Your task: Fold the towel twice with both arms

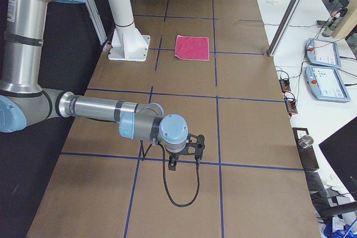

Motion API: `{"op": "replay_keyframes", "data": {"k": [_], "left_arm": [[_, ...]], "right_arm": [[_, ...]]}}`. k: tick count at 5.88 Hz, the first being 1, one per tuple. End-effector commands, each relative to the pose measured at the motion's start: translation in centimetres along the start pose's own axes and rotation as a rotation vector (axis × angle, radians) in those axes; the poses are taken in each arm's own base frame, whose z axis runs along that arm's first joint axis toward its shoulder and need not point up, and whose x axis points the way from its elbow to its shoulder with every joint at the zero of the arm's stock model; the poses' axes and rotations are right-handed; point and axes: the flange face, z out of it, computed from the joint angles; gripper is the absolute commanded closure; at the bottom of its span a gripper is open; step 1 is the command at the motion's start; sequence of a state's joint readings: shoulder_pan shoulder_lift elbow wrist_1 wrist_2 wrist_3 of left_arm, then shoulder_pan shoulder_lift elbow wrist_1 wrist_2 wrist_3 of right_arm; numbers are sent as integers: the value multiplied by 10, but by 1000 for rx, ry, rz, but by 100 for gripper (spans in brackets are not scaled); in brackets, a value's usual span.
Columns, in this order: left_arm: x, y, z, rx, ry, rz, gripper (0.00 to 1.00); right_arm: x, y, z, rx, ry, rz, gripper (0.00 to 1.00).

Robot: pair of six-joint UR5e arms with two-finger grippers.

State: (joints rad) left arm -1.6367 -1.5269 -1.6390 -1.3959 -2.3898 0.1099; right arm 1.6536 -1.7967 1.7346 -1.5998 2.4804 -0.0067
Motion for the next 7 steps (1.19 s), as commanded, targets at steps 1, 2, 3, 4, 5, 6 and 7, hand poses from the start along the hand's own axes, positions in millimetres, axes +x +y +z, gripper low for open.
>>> {"op": "replay_keyframes", "data": {"k": [1,2,3,4,5,6,7], "left_arm": [[-3,0,2,-3,-1,-3,0],[-3,0,2,-3,-1,-3,0],[-3,0,2,-3,-1,-3,0],[-2,0,2,-2,2,0,0],[-2,0,2,-1,2,1,0],[-2,0,2,-1,2,0,0],[2,-1,-1,6,4,-4,0]], "right_arm": [[-3,-1,-3,7,0,-6,0],[-3,-1,-3,7,0,-5,0],[-4,-1,-4,8,0,-3,0],[-4,-1,-4,9,0,2,0],[-5,-1,-4,10,0,1,0],[-4,-1,-4,9,0,2,0],[-5,-2,-5,11,-2,-2,0]]}}
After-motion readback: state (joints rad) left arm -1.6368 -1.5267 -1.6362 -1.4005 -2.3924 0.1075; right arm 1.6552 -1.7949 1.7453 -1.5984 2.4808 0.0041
